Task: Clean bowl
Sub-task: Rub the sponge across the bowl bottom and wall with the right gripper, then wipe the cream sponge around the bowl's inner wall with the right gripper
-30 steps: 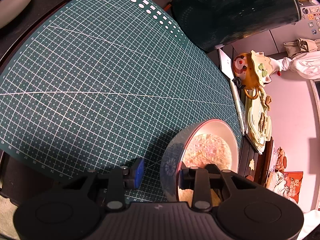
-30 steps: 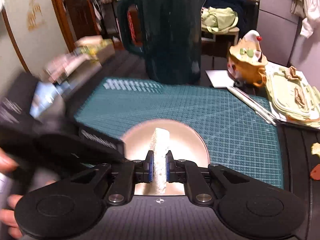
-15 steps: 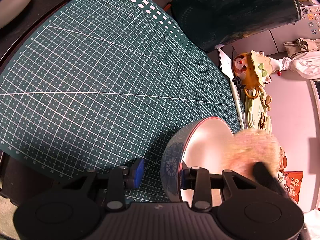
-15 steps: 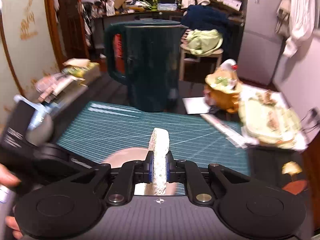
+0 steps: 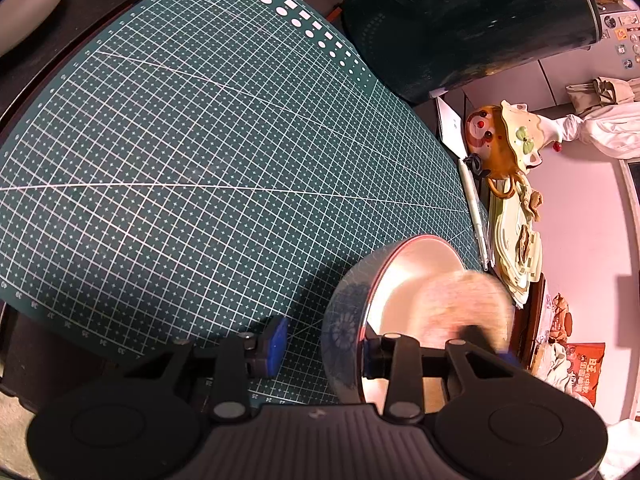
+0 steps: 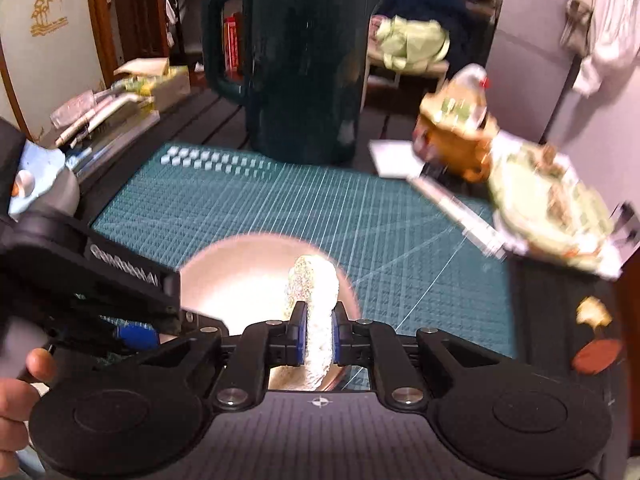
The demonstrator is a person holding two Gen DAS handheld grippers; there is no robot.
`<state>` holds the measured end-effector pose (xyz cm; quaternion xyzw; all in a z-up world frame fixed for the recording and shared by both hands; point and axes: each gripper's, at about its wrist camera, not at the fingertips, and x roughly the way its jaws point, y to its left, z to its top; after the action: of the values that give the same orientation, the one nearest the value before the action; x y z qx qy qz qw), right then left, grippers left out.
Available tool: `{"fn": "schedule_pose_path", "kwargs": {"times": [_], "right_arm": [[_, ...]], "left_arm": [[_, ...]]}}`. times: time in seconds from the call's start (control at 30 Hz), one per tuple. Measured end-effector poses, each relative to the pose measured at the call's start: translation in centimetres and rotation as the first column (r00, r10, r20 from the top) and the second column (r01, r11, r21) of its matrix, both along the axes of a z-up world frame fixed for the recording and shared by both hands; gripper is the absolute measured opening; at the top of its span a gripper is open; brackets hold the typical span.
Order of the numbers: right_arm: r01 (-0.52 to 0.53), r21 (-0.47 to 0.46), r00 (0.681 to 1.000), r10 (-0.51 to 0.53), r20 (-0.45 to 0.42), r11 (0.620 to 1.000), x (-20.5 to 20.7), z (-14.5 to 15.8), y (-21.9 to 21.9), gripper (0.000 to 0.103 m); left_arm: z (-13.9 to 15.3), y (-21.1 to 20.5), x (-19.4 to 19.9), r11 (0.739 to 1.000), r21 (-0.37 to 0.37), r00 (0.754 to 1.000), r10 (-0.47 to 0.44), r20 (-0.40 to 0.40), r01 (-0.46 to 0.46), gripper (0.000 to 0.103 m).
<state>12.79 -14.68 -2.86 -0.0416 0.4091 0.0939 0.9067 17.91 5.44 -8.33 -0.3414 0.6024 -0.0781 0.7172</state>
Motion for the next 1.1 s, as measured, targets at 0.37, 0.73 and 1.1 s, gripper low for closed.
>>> {"fn": "schedule_pose_path", "kwargs": {"times": [0.37, 0.73, 1.1], "right_arm": [[-0.049, 0.082, 0.995, 0.056, -0.088, 0.995, 0.4, -1.9, 1.4, 0.011], [-0.014, -0.074, 0.999, 0.018, 0.043, 0.997, -0.5, 0.3, 0.3, 0.011], [-0.065, 0.082, 0.995, 0.071, -0.072, 0.994, 0.3, -1.9, 1.3, 0.011]], "left_arm": [[0.1, -0.4, 0.3, 1.000, 0.003, 1.000, -0.003, 0.002, 0.003, 0.036], [0.5, -0.8, 0.4, 1.000, 0.000, 1.000, -0.001, 0.002, 0.001, 0.036], [0.1, -0.2, 0.0, 1.000, -0.001, 1.000, -0.003, 0.003, 0.003, 0.037]]}}
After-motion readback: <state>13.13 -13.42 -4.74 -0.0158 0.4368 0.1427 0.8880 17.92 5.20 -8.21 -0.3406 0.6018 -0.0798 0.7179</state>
